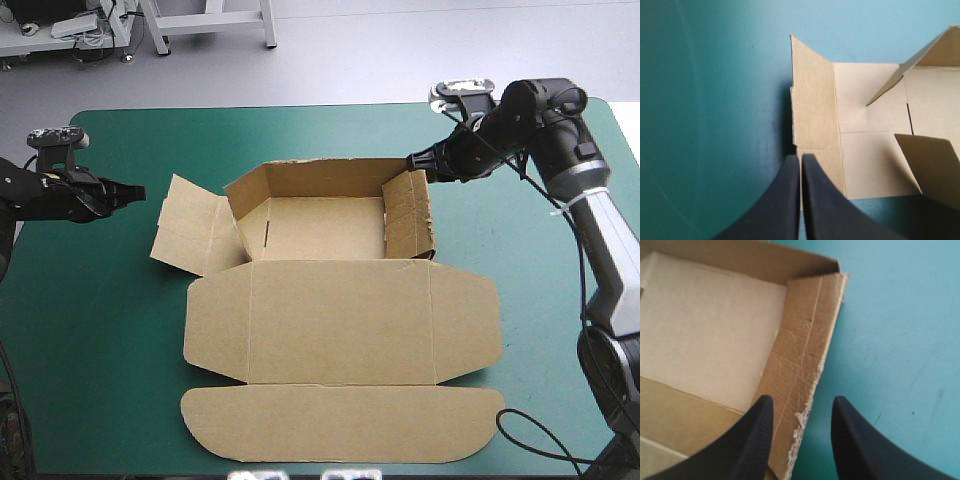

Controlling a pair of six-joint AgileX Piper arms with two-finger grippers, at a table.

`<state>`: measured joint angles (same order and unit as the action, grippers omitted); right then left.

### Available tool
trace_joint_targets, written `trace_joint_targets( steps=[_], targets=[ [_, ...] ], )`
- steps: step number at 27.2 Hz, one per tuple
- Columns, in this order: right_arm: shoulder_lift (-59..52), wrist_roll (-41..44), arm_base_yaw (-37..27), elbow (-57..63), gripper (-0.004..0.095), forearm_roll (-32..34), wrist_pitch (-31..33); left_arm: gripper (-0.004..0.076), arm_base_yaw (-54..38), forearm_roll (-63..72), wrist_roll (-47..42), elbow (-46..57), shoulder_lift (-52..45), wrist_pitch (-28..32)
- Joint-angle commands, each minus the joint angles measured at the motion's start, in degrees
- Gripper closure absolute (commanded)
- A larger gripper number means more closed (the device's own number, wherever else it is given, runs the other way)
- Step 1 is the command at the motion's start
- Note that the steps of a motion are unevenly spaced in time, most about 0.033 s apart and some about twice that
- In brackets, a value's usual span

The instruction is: Fold the box

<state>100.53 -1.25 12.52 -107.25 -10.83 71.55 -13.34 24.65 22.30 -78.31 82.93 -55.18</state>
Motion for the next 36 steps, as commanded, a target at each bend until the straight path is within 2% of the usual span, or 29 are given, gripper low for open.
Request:
trace_joint_targets(
  steps=[1, 9, 13, 16, 20, 24, 28, 32, 36],
  targets=[
    [2.1, -0.2, -0.1, 1.0, 0.0543, -1.9, -0.8, 0.0731, 0.0, 2.1, 0.2, -1.5, -1.6, 1.9],
    [10.6, -0.3, -0.1, 1.0, 0.0543, -3.9, 0.0, 0.0731, 0.0, 2.5, 0.2, -1.5, -1.5, 1.9],
    [13.1, -1.5, -0.1, 1.0, 0.0577, -5.8, 0.0, 0.0731, 0.0, 2.6, 0.2, -1.5, -1.5, 3.4],
    [15.2, -2.6, -0.1, 1.0, 0.0672, -8.3, 0.0, 0.0731, 0.0, 2.7, 0.2, -1.5, -1.5, 4.3],
    [15.9, -3.2, -0.1, 1.0, 0.0926, -11.0, 0.0, 0.0731, 0.0, 2.1, 1.0, -1.5, -1.5, 3.1],
    [14.8, -3.3, -0.1, 1.0, 0.0925, -12.4, 0.0, 0.0730, -1.1, 3.9, 1.1, -1.5, -1.5, 4.4],
    [11.6, -3.6, -0.7, 1.0, 0.0926, -13.3, 0.0, 0.0729, -6.2, 11.1, 3.0, -1.6, -1.5, 4.7],
    [7.5, -3.6, -3.3, 1.0, 0.0926, -15.7, -0.3, 0.0729, -12.6, 15.2, 4.5, -1.6, -1.5, 4.0],
    [2.5, -5.6, -7.5, 1.0, 0.0926, -20.9, -0.1, 0.0729, -18.0, 21.1, 8.0, -1.6, -1.3, 2.0]
  ],
)
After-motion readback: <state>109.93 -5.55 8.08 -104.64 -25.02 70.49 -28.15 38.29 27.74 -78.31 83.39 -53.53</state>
